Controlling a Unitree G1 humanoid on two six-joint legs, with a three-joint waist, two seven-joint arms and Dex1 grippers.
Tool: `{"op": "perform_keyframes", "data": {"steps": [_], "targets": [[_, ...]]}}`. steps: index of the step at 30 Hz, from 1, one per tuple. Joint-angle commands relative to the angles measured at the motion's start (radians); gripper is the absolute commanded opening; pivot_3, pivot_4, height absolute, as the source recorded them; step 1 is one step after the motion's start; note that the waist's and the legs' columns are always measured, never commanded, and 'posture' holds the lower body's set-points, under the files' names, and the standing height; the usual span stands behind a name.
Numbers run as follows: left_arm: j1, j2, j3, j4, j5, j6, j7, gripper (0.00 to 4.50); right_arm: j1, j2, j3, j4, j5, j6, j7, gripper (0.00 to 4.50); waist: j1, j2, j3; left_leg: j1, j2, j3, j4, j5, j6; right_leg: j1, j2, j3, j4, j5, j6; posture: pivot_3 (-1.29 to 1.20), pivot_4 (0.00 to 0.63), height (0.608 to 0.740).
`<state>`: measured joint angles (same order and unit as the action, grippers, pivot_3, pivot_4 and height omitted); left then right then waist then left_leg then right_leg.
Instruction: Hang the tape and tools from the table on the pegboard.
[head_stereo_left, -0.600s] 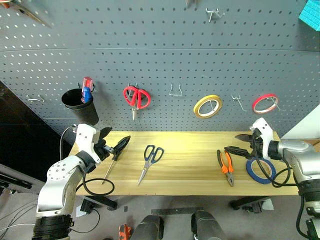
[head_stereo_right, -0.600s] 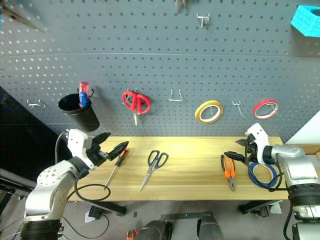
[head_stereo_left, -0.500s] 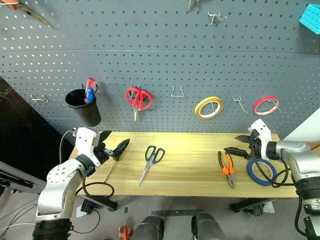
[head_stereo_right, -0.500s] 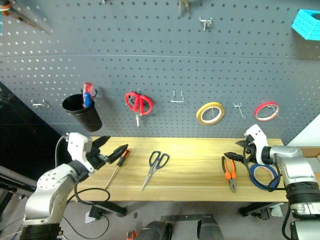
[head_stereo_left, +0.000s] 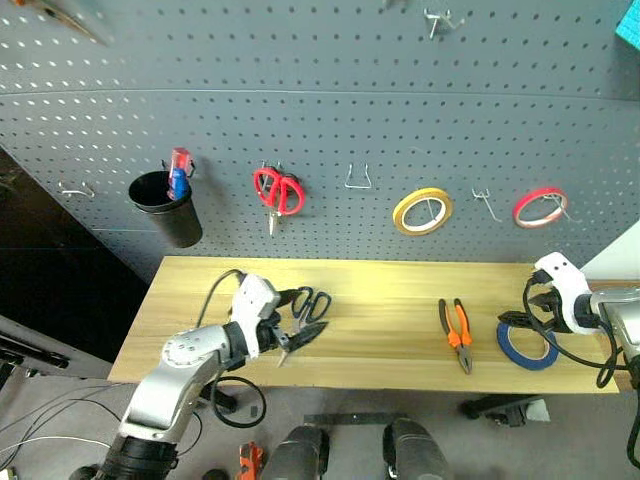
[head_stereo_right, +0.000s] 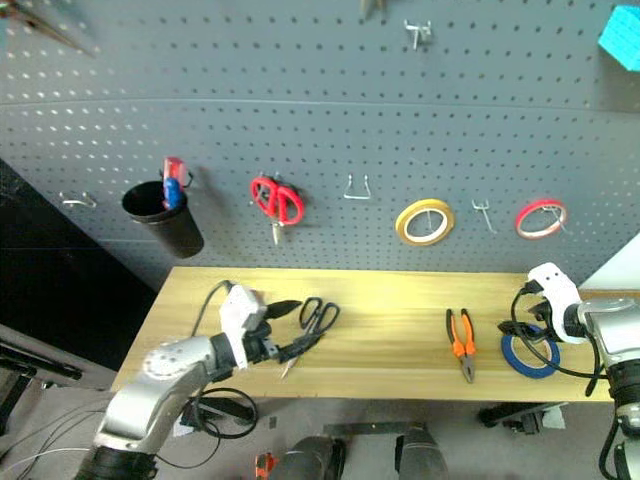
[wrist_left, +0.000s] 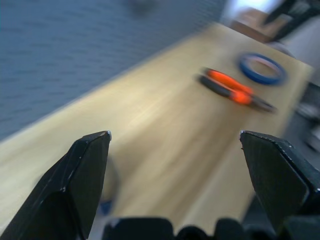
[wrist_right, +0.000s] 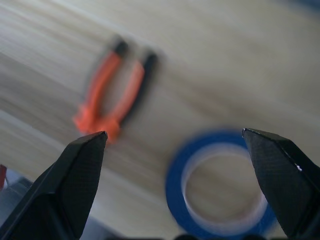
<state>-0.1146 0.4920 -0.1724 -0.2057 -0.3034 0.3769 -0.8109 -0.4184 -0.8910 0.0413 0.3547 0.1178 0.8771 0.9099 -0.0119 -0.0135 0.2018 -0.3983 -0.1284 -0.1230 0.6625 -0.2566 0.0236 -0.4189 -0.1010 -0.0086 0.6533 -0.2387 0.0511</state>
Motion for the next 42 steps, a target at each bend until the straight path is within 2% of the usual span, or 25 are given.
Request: {"op": "perform_keyframes", "data": {"steps": [1,4,10,14,19,22,28,32,33,37,40,42], "targets": [[-0.042,-0.045,-0.105,0.002,0.075,-0.015,0.019,4.42,-0.026,0.013,0.025,-0.049,-0.006,0.11,-0.034,4.5,-0.01,-0.001,0.02,-0.001,0.0,0.0,0.0,0.0,0.0,0.0,0.0,0.0,-0.001,0.0,0.0,-0.1,0.312,0.74],[-0.056,-0.099,-0.134,-0.005,0.075,0.019,0.047,4.42,-0.027,0.047,0.034,-0.048,-0.009,0.146,-0.071,4.5,-0.019,-0.003,0.043,-0.002,0.0,0.0,0.0,0.0,0.001,-0.001,0.0,0.0,-0.002,0.001,0.0,-0.09,0.34,0.74],[-0.012,-0.106,-0.195,-0.114,0.08,0.081,0.058,4.42,-0.032,0.099,0.021,-0.011,-0.02,0.16,-0.158,4.5,-0.02,-0.003,0.09,-0.003,0.0,0.0,-0.001,-0.001,0.002,-0.002,-0.001,-0.001,-0.002,0.001,0.0,-0.05,0.387,0.74],[0.002,-0.127,-0.226,-0.148,0.084,0.097,0.084,4.42,-0.034,0.137,0.016,0.028,-0.025,0.145,-0.211,4.5,-0.016,-0.004,0.112,-0.004,0.0,0.0,-0.001,-0.002,0.003,-0.002,-0.001,-0.001,-0.004,0.001,0.0,-0.03,0.399,0.74],[-0.022,-0.159,-0.249,-0.151,0.09,0.121,0.108,4.42,-0.049,0.176,0.001,0.098,-0.031,0.116,-0.277,4.5,-0.013,-0.01,0.118,-0.004,0.0,0.0,0.0,-0.002,0.004,-0.001,-0.001,-0.002,-0.005,0.001,0.001,-0.02,0.401,0.74],[-0.022,-0.153,-0.243,-0.161,0.084,0.128,0.108,4.5,-0.049,0.186,-0.011,0.114,-0.024,0.11,-0.295,3.89,-0.013,-0.012,0.119,-0.004,0.0,0.0,0.0,-0.002,0.004,-0.001,-0.001,-0.001,-0.005,0.001,0.001,-0.02,0.399,0.74],[-0.028,-0.141,-0.225,-0.16,0.065,0.116,0.089,4.5,-0.044,0.175,-0.032,0.081,-0.013,0.136,-0.307,1.78,-0.013,-0.012,0.12,-0.004,0.0,0.0,-0.001,-0.002,0.004,-0.001,-0.001,-0.002,-0.006,0.001,0.001,-0.04,0.38,0.74],[-0.072,-0.169,-0.211,-0.12,0.036,0.085,0.059,4.5,-0.038,0.15,-0.075,0.032,-0.01,0.157,-0.332,0.47,-0.015,-0.011,0.12,-0.004,0.0,0.0,-0.001,-0.002,0.003,-0.002,-0.001,-0.002,-0.006,0.001,0.001,-0.09,0.357,0.74],[-0.085,-0.18,-0.208,-0.107,0.026,0.077,0.05,4.5,-0.022,0.137,-0.099,-0.015,-0.001,0.175,-0.335,0.35,-0.015,-0.011,0.119,-0.004,0.0,0.0,-0.001,-0.002,0.003,-0.002,-0.001,-0.002,-0.006,0.001,0.001,-0.11,0.352,0.74],[-0.138,-0.213,-0.205,-0.028,0.019,0.014,0.009,4.5,0.098,0.067,-0.2,-0.298,0.054,0.307,-0.309,0.35,-0.015,-0.004,0.116,-0.007,-0.001,0.0,0.0,0.0,-0.001,-0.003,-0.001,-0.002,-0.008,0.002,0.002,-0.2,0.32,0.74],[-0.192,-0.265,-0.184,0.071,0.02,-0.067,0.002,4.5,0.22,0.014,-0.346,-0.567,0.13,0.418,-0.267,0.35,-0.022,-0.001,0.115,-0.01,-0.001,0.0,0.0,0.0,-0.001,-0.006,-0.001,-0.003,-0.008,0.002,0.003,-0.31,0.303,0.74],[-0.229,-0.302,-0.169,0.153,0.029,-0.133,-0.001,4.5,0.29,0.003,-0.449,-0.702,0.182,0.425,-0.228,0.35,-0.033,-0.001,0.115,-0.01,-0.001,0.0,0.001,0.0,-0.001,-0.006,-0.001,-0.003,-0.008,0.003,0.004,-0.36,0.301,0.74]]}}
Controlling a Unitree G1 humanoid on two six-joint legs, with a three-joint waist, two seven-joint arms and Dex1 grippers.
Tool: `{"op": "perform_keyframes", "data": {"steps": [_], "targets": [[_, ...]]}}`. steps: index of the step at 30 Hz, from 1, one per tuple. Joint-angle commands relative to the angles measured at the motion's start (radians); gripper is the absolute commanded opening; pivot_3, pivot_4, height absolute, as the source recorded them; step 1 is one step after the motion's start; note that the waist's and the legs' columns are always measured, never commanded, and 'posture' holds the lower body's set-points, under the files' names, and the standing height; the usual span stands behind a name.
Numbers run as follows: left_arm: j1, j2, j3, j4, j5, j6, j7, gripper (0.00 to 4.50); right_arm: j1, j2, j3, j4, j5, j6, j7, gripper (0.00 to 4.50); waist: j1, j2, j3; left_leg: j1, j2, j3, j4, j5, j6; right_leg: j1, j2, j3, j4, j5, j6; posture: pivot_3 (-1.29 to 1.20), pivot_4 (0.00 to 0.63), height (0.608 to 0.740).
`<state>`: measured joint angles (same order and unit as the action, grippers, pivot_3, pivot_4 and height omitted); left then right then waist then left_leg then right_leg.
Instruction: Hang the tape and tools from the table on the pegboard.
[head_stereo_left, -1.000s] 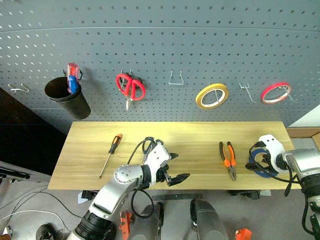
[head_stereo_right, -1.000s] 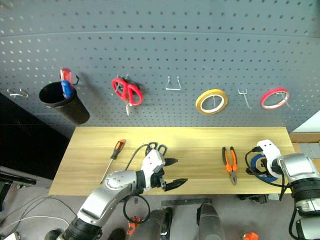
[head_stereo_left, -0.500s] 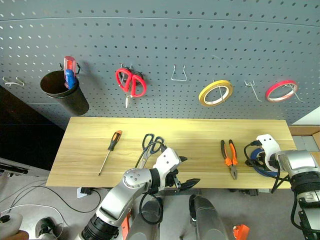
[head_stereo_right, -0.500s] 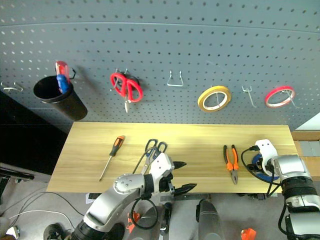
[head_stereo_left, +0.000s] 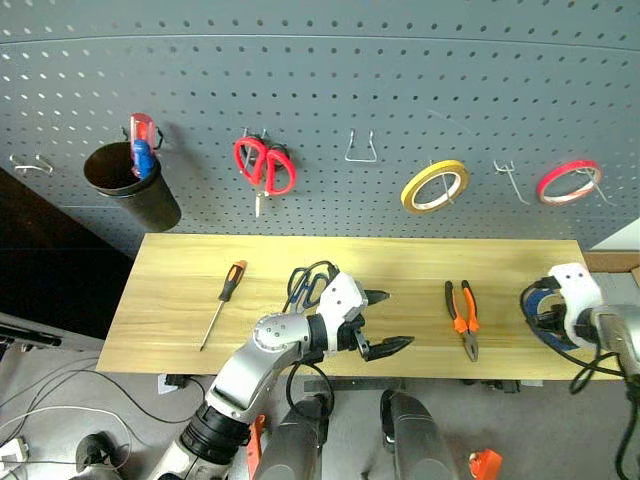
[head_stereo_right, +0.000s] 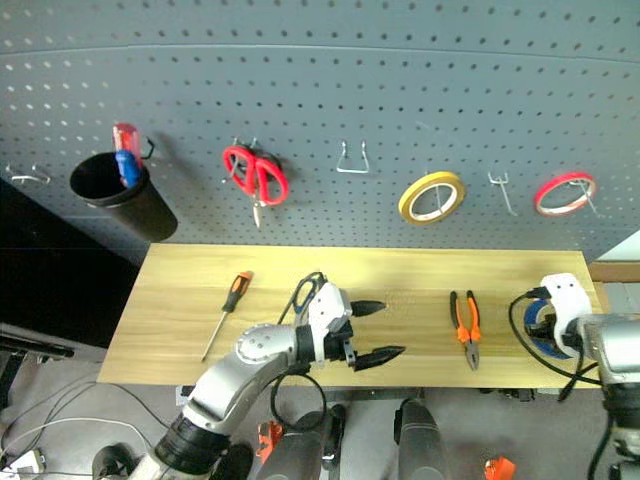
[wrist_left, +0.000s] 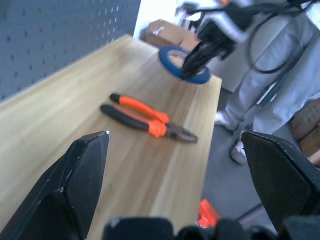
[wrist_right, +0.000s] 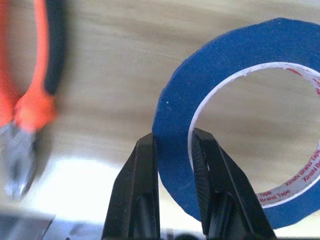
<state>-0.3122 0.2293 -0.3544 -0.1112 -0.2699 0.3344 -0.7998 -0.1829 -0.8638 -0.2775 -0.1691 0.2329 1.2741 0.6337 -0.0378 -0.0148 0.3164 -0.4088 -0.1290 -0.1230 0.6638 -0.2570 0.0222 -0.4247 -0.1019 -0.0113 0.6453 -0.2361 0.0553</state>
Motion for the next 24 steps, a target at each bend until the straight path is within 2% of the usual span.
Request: {"op": "perform_keyframes", "data": {"steps": [1,3,6,10,13,17,24], "targets": [[-0.049,-0.058,0.02,0.099,0.004,-0.126,-0.009,4.5,0.095,-0.025,-0.18,-0.25,0.095,0.006,0.078,0.35,-0.014,0.0,0.0,0.0,0.0,0.0,0.001,0.0,0.0,0.0,0.0,0.0,0.0,0.001,0.002,-0.39,0.298,0.74],[-0.08,-0.097,0.039,0.165,0.011,-0.203,-0.001,4.5,0.186,0.029,-0.34,-0.479,0.199,-0.076,0.172,0.35,-0.025,0.0,0.0,0.0,0.0,0.001,0.001,0.0,0.0,0.001,0.0,0.0,0.0,0.002,0.003,-0.43,0.291,0.74],[-0.13,-0.141,0.073,0.267,0.027,-0.305,0.019,4.5,0.175,0.148,-0.436,-0.594,0.288,-0.202,0.163,0.35,-0.059,0.0,-0.001,0.0,0.001,0.002,0.002,0.0,0.001,0.002,0.001,0.0,-0.001,0.002,0.005,-0.47,0.283,0.74],[-0.158,-0.161,0.12,0.311,0.02,-0.378,0.028,4.5,0.082,0.26,-0.331,-0.599,0.257,-0.356,0.031,0.35,-0.109,-0.002,-0.003,0.003,0.0,0.01,0.003,-0.003,0.007,0.003,0.0,0.003,-0.001,0.006,0.01,-0.46,0.261,0.74],[-0.158,-0.153,0.14,0.305,0.017,-0.386,0.03,4.5,0.007,0.297,-0.247,-0.533,0.225,-0.435,-0.036,0.35,-0.13,-0.002,-0.005,0.006,0.0,0.014,0.003,-0.003,0.008,0.003,0.0,0.007,0.001,0.007,0.012,-0.43,0.244,0.74],[-0.132,-0.128,0.154,0.277,0.028,-0.381,0.039,4.5,-0.067,0.304,-0.115,-0.397,0.162,-0.539,-0.076,0.35,-0.133,-0.001,-0.017,0.007,0.001,0.013,0.002,-0.002,0.007,0.003,0.001,0.007,0.002,0.007,0.011,-0.38,0.23,0.74],[-0.07,-0.105,0.165,0.184,0.029,-0.344,0.077,4.5,-0.181,0.318,0.04,-0.226,0.133,-0.629,-0.076,0.35,-0.125,0.0,-0.026,0.007,0.001,0.015,0.002,-0.001,0.005,0.002,0.001,0.01,0.002,0.008,0.011,-0.31,0.216,0.74]]}}
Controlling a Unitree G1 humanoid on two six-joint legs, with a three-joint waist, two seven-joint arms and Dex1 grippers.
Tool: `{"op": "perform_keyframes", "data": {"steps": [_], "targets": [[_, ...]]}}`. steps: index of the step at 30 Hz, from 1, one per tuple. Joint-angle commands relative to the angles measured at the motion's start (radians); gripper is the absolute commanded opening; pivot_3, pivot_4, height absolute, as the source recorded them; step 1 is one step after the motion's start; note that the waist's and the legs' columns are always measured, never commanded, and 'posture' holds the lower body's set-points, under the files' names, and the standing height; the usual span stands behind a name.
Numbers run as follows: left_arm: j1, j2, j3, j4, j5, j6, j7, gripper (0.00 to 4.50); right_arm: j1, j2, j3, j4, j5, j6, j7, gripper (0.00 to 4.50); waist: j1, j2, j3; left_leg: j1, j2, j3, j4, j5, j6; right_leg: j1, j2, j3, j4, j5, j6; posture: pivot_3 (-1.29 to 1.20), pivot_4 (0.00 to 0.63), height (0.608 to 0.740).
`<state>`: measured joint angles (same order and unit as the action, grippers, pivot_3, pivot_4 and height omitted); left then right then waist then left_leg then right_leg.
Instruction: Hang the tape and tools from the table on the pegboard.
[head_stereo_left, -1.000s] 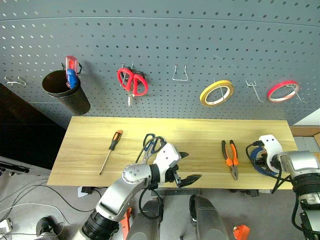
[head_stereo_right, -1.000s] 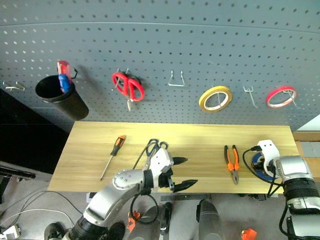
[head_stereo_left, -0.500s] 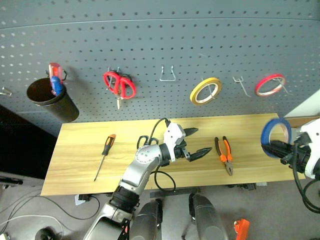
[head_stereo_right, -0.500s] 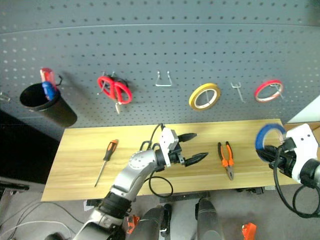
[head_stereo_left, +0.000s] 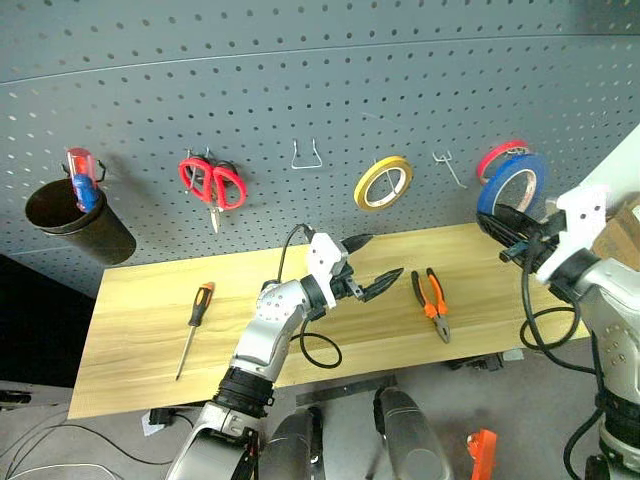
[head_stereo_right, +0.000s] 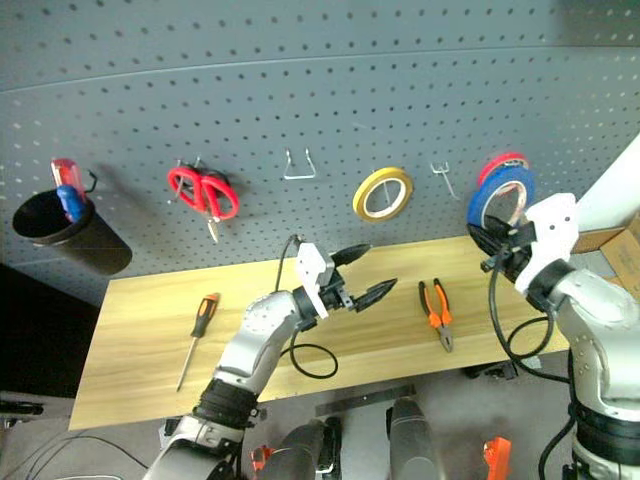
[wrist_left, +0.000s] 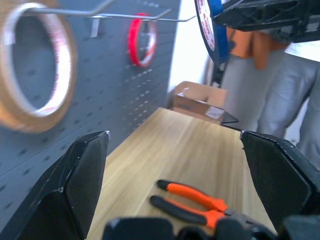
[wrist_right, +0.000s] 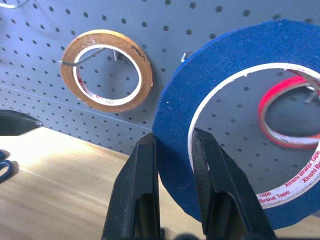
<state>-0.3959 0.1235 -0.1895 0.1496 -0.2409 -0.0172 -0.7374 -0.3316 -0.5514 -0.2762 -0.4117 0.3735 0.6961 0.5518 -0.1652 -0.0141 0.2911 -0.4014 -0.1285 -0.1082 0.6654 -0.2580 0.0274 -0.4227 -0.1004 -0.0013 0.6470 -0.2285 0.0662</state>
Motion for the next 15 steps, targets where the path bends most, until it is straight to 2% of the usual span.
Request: {"op": "perform_keyframes", "data": {"steps": [1,9,13,15], "targets": [[0.022,0.004,0.001,-0.087,0.002,0.013,0.022,4.5,-0.048,0.007,0.059,0.038,-0.01,-0.064,0.011,0.35,0.003,0.0,-0.001,0.0,0.0,0.0,0.0,0.0,0.0,0.0,0.0,0.0,0.0,0.0,0.0,-0.3,0.213,0.74],[0.044,0.015,0.001,-0.127,0.018,0.034,0.066,4.5,-0.14,0.018,0.172,0.205,-0.049,-0.127,0.023,0.35,0.027,0.0,-0.009,0.0,0.0,0.001,0.0,0.0,-0.001,-0.001,0.001,0.001,0.0,0.0,0.0,-0.26,0.202,0.74],[0.052,0.02,-0.001,-0.141,0.016,0.042,0.072,4.5,-0.212,0.047,0.213,0.37,-0.108,-0.175,-0.013,0.35,0.029,0.001,-0.014,0.0,0.0,0.002,0.0,0.0,-0.001,-0.001,0.001,0.003,0.0,0.0,-0.001,-0.25,0.203,0.74],[0.056,0.026,-0.004,-0.152,0.018,0.05,0.075,4.5,-0.242,0.071,0.178,0.417,-0.087,-0.143,-0.045,1.06,0.028,0.001,-0.019,0.001,0.0,0.003,0.0,0.0,-0.001,-0.001,0.002,0.005,0.001,0.001,-0.001,-0.24,0.203,0.74]]}}
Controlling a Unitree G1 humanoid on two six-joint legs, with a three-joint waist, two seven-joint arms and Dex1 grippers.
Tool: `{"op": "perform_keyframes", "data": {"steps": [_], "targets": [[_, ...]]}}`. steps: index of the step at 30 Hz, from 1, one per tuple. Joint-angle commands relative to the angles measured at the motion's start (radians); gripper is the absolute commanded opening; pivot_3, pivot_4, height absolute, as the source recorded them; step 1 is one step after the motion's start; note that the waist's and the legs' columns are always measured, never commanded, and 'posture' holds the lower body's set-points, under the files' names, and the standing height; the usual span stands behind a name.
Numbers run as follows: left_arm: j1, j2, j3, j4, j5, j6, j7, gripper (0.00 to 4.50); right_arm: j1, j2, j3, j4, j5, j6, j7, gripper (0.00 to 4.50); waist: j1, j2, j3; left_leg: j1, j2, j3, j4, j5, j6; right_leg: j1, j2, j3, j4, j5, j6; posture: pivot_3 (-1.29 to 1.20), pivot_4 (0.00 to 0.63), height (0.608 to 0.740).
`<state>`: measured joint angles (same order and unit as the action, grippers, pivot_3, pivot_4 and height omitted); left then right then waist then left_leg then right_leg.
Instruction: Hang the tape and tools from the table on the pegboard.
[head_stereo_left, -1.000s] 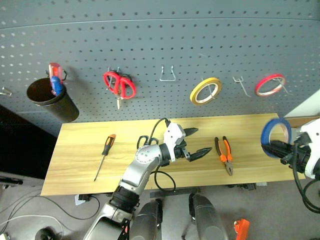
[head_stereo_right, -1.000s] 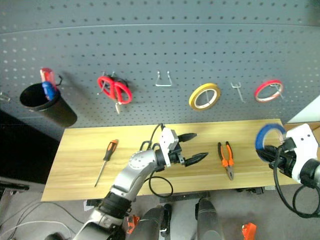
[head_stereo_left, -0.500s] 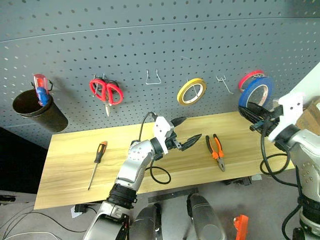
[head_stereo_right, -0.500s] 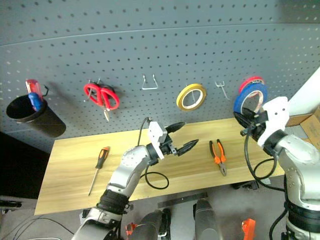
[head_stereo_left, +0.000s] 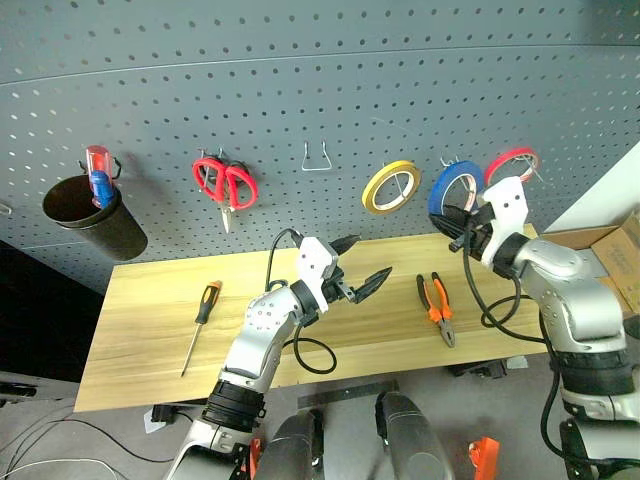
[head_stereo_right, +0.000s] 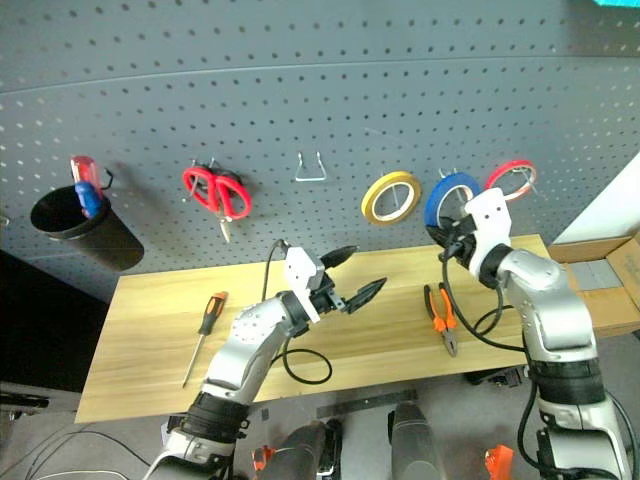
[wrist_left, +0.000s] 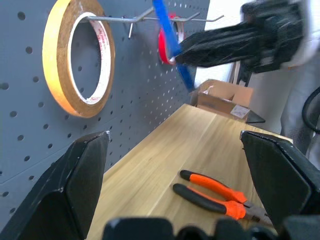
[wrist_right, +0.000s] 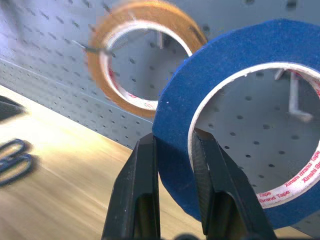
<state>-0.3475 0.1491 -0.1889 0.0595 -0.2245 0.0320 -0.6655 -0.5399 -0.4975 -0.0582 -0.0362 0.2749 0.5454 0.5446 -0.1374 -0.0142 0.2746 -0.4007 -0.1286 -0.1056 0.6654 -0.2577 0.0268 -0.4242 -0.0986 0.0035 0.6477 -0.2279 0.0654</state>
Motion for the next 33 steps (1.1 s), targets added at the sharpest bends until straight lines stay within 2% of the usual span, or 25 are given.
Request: {"op": "perform_keyframes", "data": {"steps": [1,9,11,14,16,18,22,27,30,33], "targets": [[0.009,0.005,-0.006,-0.065,0.005,0.006,0.004,4.5,-0.04,0.021,-0.049,0.048,0.017,0.027,-0.047,1.3,0.002,0.001,-0.003,0.0,0.0,0.0,0.0,0.0,0.0,0.0,0.0,0.001,0.0,0.0,0.0,-0.24,0.203,0.74],[0.018,0.015,-0.007,-0.076,0.002,0.023,-0.003,4.5,0.009,-0.021,-0.063,-0.036,0.023,0.092,-0.042,3.87,0.005,0.001,-0.005,0.0,0.0,0.001,0.0,0.0,0.0,-0.001,0.001,0.006,0.0,0.0,0.0,-0.25,0.221,0.74],[0.029,0.031,-0.02,-0.077,0.013,0.033,-0.015,4.5,0.094,-0.095,-0.102,-0.134,0.077,0.208,0.001,4.46,0.009,0.001,-0.005,0.0,0.0,0.001,0.0,0.0,0.0,-0.001,0.001,0.007,0.0,0.0,0.0,-0.24,0.231,0.74],[0.051,0.106,-0.074,-0.049,0.085,0.062,-0.052,4.5,0.238,-0.225,-0.121,-0.234,0.176,0.457,0.083,4.46,0.029,0.001,-0.005,0.0,0.001,0.001,-0.001,0.0,0.0,-0.001,0.002,0.007,-0.001,0.0,0.0,-0.24,0.25,0.74],[0.081,0.146,-0.091,-0.049,0.092,0.073,-0.082,4.5,0.256,-0.246,-0.081,-0.208,0.142,0.536,0.033,4.46,0.029,0.001,-0.005,0.0,0.001,0.001,-0.001,-0.002,0.002,-0.001,0.003,0.008,-0.001,0.0,0.0,-0.24,0.266,0.74],[0.118,0.175,-0.093,-0.094,0.054,0.129,-0.119,4.5,0.227,-0.218,-0.054,-0.175,0.139,0.637,-0.014,4.46,0.02,0.001,-0.005,0.002,0.001,0.004,-0.001,-0.003,0.005,-0.001,0.003,0.011,-0.001,0.0,-0.001,-0.23,0.281,0.74],[0.218,0.275,-0.115,-0.19,0.057,0.184,-0.189,4.5,0.178,-0.14,0.022,-0.144,0.118,0.713,-0.078,4.46,0.019,-0.001,-0.003,0.003,0.006,0.006,0.0,-0.004,0.007,-0.001,0.005,0.012,0.0,0.003,-0.005,-0.18,0.318,0.74],[0.322,0.305,-0.098,-0.319,0.039,0.265,-0.153,4.5,0.124,-0.038,0.065,-0.037,0.079,0.719,-0.146,4.46,0.042,0.0,0.0,0.002,0.011,0.007,0.0,-0.004,0.006,-0.001,0.009,0.01,-0.001,0.004,-0.006,-0.12,0.334,0.74],[0.373,0.325,-0.093,-0.368,0.059,0.278,-0.135,4.5,0.113,-0.016,0.084,-0.016,0.058,0.718,-0.17,4.46,0.057,-0.001,0.004,0.002,0.012,0.006,-0.001,-0.004,0.006,-0.002,0.009,0.01,-0.002,0.004,-0.006,-0.09,0.343,0.74],[0.419,0.328,-0.094,-0.417,0.054,0.303,-0.11,4.5,0.089,0.017,0.056,0.052,0.006,0.705,-0.248,4.46,0.066,-0.001,0.01,0.001,0.012,0.006,-0.003,-0.004,0.006,-0.002,0.009,0.009,-0.003,0.004,-0.007,-0.08,0.353,0.74]]}}
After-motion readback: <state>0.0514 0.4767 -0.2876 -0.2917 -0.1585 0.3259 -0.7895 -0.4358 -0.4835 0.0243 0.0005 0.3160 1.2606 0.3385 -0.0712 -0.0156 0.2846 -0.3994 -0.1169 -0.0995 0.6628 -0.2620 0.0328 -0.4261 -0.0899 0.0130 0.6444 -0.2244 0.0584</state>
